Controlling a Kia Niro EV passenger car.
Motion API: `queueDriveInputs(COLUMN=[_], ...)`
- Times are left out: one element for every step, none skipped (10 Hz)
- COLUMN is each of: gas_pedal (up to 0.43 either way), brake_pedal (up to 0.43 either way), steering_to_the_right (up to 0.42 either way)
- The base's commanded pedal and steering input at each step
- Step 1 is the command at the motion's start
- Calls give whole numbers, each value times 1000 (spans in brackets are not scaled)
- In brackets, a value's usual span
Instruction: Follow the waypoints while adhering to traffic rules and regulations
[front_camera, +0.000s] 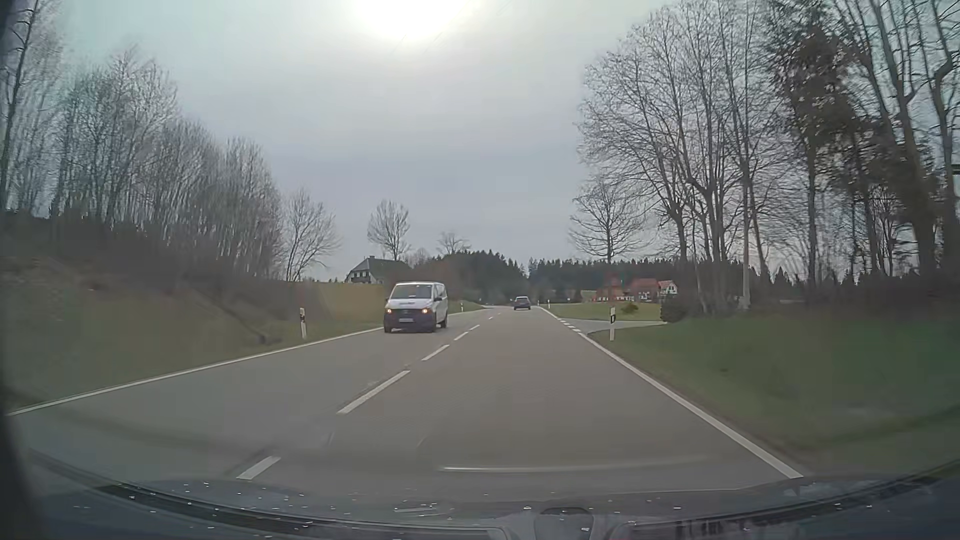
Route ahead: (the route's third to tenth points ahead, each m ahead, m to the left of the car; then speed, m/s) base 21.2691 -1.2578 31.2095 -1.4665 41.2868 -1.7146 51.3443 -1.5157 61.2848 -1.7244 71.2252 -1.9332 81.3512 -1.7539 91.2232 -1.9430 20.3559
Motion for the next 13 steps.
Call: queueDriveInputs(gas_pedal=[240,240,228,228,228,228,228,228,228,228,228,220,220], brake_pedal=[0,0,0,0,0,0,0,0,0,0,0,0,0], steering_to_the_right=[0,0,0,0,0,0,0,0,0,0,0,0,0])
